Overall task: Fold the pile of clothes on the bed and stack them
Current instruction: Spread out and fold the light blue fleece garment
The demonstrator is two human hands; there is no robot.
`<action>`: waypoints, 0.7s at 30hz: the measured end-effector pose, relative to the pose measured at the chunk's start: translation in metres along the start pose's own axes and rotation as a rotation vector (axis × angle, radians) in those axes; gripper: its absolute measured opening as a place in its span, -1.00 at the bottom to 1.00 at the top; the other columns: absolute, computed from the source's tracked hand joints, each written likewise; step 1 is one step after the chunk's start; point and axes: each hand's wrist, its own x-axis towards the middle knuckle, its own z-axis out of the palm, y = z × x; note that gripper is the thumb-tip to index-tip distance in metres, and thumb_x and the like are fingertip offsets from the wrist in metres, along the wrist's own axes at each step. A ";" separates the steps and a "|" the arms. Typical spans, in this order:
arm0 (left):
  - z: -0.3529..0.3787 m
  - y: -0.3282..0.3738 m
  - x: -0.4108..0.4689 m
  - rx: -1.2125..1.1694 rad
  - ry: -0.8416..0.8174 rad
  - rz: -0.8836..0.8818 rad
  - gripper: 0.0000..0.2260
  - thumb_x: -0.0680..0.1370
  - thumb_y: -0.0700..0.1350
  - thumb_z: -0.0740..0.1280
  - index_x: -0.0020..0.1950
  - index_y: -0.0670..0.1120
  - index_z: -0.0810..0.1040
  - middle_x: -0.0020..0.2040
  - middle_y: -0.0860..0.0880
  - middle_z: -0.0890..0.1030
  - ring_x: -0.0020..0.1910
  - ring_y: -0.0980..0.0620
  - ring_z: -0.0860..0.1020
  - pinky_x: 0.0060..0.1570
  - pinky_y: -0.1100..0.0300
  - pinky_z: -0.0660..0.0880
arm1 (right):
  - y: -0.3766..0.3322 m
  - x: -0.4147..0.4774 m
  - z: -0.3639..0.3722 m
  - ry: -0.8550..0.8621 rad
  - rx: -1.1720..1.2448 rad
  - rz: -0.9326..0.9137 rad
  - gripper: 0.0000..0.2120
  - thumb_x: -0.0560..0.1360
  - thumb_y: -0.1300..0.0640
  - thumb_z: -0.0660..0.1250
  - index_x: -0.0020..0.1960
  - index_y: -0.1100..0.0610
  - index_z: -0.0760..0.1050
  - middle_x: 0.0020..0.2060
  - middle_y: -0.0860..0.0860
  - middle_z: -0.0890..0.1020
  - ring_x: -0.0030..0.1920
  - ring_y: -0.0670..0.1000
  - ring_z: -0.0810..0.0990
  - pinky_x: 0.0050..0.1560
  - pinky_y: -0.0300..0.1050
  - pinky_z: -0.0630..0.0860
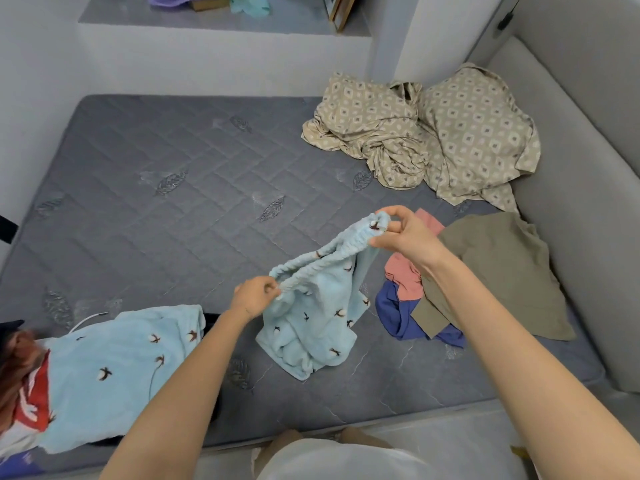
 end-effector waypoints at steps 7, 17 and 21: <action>-0.017 -0.021 -0.015 -0.222 0.190 0.039 -0.79 0.67 -0.14 0.13 -0.17 -0.06 0.27 -0.31 0.02 0.33 -0.33 0.03 0.27 -0.24 0.07 0.25 | 0.027 0.005 0.009 0.303 -0.396 -0.088 -0.76 0.44 0.20 0.49 -0.04 0.15 0.42 -0.40 -0.04 0.54 -0.38 -0.08 0.53 -0.34 -0.24 0.42; -0.061 -0.011 -0.022 -0.549 0.107 0.076 -0.82 0.53 -0.11 0.43 -0.20 -0.10 0.48 -0.28 0.02 0.40 -0.26 0.09 0.35 -0.20 0.22 0.29 | 0.033 0.018 0.004 0.225 -0.467 0.071 -0.67 0.61 0.02 0.28 -0.22 0.10 0.23 -0.34 -0.02 0.27 -0.38 -0.07 0.24 -0.39 -0.16 0.16; -0.067 -0.012 -0.022 -0.449 -0.174 -0.057 -0.73 0.45 -0.02 0.51 0.06 -0.08 0.56 -0.13 0.03 0.48 -0.15 0.10 0.47 -0.11 0.24 0.41 | 0.038 0.026 0.006 0.155 -0.548 0.189 -0.69 0.62 -0.04 0.23 -0.18 0.07 0.22 -0.37 -0.02 0.27 -0.40 -0.06 0.27 -0.41 -0.18 0.17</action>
